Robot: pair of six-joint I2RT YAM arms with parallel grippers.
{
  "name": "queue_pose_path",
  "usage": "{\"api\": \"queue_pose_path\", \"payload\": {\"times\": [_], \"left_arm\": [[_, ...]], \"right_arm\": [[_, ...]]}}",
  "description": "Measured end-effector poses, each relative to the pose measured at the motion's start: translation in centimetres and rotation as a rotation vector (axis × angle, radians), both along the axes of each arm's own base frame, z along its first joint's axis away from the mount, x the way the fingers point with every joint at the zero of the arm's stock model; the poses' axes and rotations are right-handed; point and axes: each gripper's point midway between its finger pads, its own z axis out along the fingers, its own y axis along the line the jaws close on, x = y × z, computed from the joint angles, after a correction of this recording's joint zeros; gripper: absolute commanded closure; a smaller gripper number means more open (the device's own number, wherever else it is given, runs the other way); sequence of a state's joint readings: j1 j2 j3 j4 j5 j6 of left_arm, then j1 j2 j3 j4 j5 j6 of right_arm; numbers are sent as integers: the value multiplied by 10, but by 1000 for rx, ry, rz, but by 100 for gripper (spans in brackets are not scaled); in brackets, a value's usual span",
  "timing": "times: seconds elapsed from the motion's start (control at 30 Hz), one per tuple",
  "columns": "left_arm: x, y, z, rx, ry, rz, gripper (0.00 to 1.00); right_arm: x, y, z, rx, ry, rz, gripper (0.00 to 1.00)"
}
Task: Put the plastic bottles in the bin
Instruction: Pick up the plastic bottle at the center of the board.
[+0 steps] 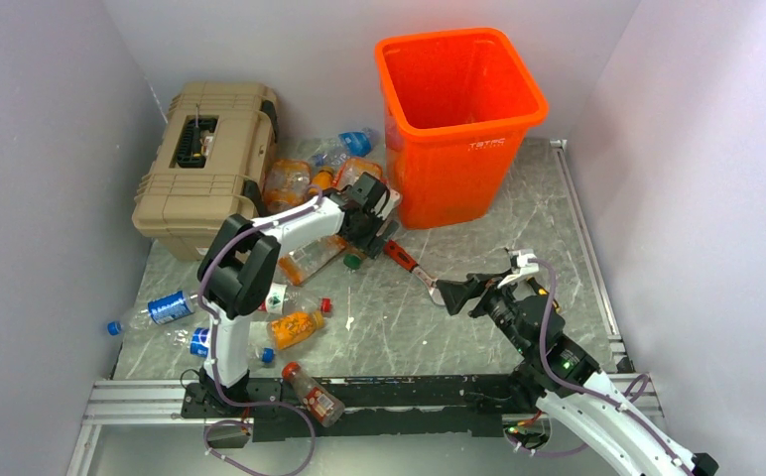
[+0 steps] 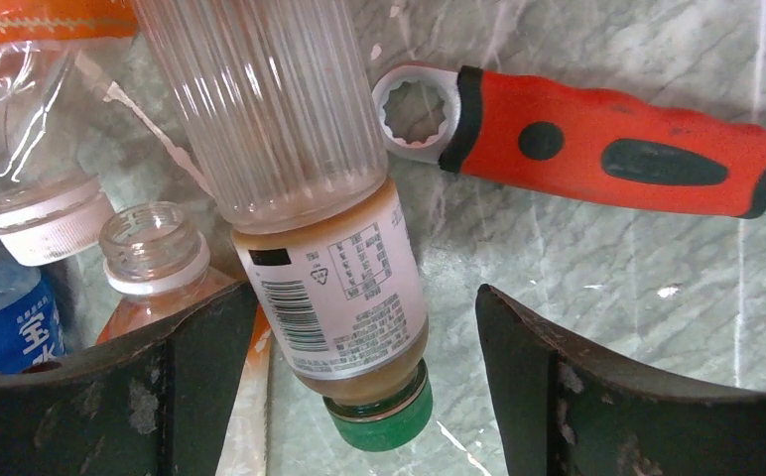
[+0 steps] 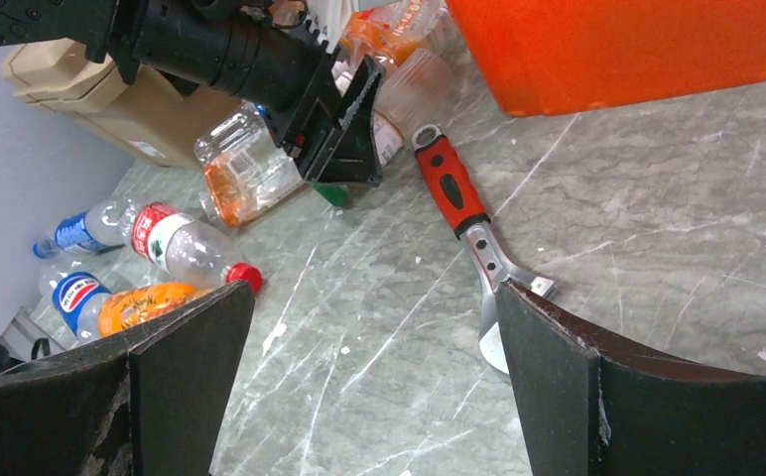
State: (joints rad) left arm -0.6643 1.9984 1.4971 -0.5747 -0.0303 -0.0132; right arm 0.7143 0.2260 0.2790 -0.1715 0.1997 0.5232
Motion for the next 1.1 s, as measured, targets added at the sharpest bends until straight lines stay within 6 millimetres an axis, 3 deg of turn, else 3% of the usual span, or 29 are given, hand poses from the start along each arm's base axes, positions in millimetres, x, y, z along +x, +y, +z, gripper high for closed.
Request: {"api": "queue_pose_path", "payload": {"times": [0.3,0.53,0.77,0.87,0.93,1.1], "left_arm": [[-6,10,-18,29,15,39,20],[-6,9,-19,22,10,46,45],[-8,16,-10,28,-13,53,61],[-12,24,13,28,-50,65,67],[-15,32,44,9,-106,79,68],[-41,59,153,-150,-329,103,70]], "right_arm": [[1,1,-5,-13,18,0,3],[2,3,-12,-24,46,-1,4],[2,3,-12,-17,53,-2,4],[1,2,-9,-20,54,-3,4],[1,2,-2,-12,43,-2,4],[0,8,27,5,0,36,4]]}}
